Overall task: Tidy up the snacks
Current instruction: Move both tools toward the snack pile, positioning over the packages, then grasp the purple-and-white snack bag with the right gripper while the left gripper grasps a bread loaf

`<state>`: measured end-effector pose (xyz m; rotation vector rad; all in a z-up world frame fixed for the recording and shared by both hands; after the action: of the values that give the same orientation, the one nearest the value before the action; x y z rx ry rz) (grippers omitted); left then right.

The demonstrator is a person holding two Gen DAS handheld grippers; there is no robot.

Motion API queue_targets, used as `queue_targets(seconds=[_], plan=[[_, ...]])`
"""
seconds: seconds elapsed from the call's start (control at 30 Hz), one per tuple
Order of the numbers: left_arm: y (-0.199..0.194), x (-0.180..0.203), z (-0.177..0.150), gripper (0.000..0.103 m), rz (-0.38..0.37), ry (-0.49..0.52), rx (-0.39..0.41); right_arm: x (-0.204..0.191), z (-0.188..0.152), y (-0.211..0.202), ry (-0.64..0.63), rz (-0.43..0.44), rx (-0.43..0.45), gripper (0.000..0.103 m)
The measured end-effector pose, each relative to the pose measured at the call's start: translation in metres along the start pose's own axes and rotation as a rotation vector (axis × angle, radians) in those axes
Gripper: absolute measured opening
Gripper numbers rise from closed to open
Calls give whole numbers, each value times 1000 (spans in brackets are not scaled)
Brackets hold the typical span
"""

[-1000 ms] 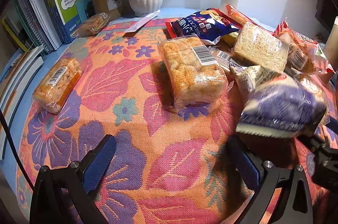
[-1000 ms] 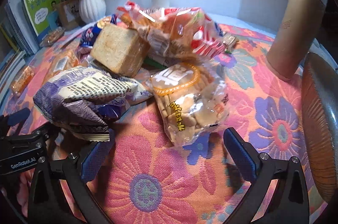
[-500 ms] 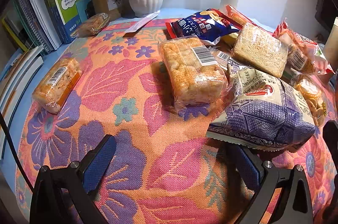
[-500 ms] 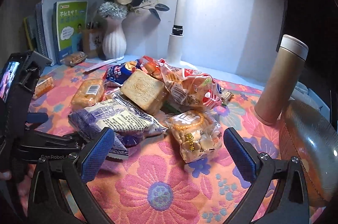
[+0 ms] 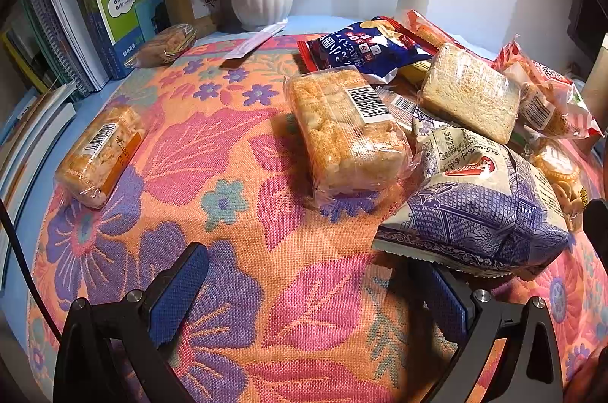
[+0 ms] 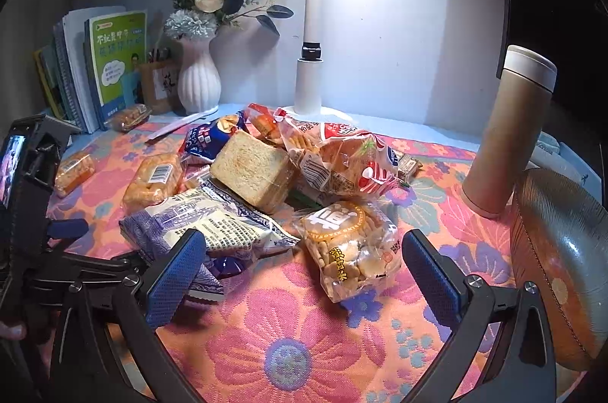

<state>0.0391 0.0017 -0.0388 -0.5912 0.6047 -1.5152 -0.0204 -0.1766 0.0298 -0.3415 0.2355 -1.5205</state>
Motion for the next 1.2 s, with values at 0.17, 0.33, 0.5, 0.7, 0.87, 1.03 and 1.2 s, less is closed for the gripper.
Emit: queue_targets(seconds=[0.17, 0.33, 0.5, 0.7, 0.87, 1.03, 1.2], plan=[[-1, 2, -3, 103, 5, 0, 6, 0, 0, -5, 21, 63, -3, 103], [-12, 7, -6, 103, 5, 33, 17, -7, 3, -14, 25, 153, 26, 103], [-43, 4, -4, 103, -33, 48, 130, -5, -2, -13, 58, 188, -50, 103], [-71, -10, 6, 103, -103, -43, 262, -3, -5, -16, 114, 246, -83, 103], [-60, -13, 17, 103, -144, -106, 319, -6, -10, -7, 72, 202, -82, 103], [-47, -6, 13, 103, -172, -75, 244, -6, -14, -2, 87, 225, -117, 103], [-47, -7, 10, 103, -155, -78, 249, 0, -14, -7, 117, 218, -92, 103]])
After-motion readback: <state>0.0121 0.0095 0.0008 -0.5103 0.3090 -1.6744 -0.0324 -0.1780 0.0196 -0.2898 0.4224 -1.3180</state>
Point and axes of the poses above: each gripper's, at about its wrist camera, not at the fingertips, and y roughly the way its jaws point, x to its right, z to its top, the point moved 5 cm from there along y, roughly the way its jaws point, and after that the axes turned 11 degrees about x, right-handed, at the moved point
